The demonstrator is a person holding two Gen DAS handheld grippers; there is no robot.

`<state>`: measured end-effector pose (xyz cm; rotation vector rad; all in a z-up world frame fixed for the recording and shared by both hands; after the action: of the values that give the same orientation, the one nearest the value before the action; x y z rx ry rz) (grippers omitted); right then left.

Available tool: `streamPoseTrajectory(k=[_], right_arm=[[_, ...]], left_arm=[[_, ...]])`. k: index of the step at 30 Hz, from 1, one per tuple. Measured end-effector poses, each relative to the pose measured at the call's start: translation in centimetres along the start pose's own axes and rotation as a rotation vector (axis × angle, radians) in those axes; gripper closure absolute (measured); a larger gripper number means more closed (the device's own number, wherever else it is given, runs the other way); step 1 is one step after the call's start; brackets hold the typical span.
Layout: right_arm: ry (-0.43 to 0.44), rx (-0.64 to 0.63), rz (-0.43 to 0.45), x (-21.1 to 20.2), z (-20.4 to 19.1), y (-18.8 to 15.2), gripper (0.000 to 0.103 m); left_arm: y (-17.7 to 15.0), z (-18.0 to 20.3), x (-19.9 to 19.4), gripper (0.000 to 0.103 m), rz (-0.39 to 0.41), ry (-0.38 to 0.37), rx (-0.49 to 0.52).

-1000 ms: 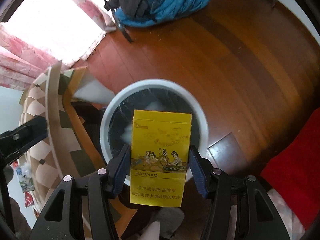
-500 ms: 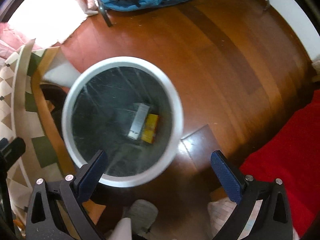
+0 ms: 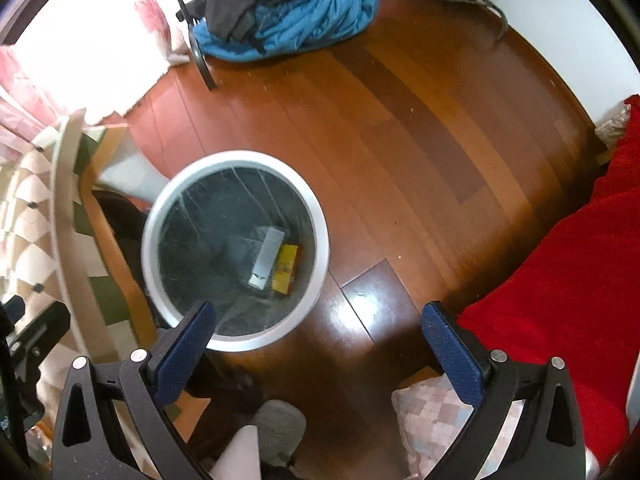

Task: Collect trash
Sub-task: 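Move both tools back over the table, then grasp the milk carton with the right tool while the left tool grasps the red snack wrapper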

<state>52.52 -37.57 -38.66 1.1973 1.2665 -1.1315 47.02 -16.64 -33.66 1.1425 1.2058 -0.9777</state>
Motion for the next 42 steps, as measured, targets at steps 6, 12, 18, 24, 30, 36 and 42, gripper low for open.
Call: streamPoseTrajectory(k=[6,12,18,24,30,36,42], right_arm=[[0.062,-0.003,0.135,-7.8,-1.0,-1.3,0.000],[0.135,-0.081,0.262,-15.6,-5.0,-3.8,0.000],[0.210,-0.249,0.243,-18.3,-13.3,-7.3,0.000],[0.229,-0.419,0.165,-15.5,-24.0,-11.0,0.000],[0.230,-0.519,0.064,-10.7,-33.6,-12.5,0.000],[0.154,-0.618,0.026,-6.8,-41.1,-11.7,0.014],[0.094,-0.686,-0.022,-3.7,-45.1,-10.1,0.043]], left_arm=[[-1.5,-1.8,-6.0,0.004,0.094,0.013,-0.032],[-4.5,-7.6,-12.6,0.004,0.213,0.041,-0.128],[-9.3,-17.1,-14.3,0.004,0.230,0.100,-0.268],[-15.0,-28.1,-10.2,0.004,0.125,0.165,-0.447],[-18.5,-35.6,-3.7,0.005,0.011,0.132,-0.547],[-18.3,-36.7,0.5,0.026,-0.062,0.060,-0.525],[-17.6,-36.6,2.9,0.053,-0.082,0.025,-0.506]])
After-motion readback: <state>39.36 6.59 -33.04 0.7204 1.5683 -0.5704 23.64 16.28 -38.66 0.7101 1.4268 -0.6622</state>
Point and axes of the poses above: each gripper's, at about its wrist camera, not at the fingertips, and x roughly the way its jaws point, z to its right, y to its top, the point moved 4 cm from there along x, roughly the way its jaws point, and after that the axes turned 10 degrees about -z, right-handed, at the moved point
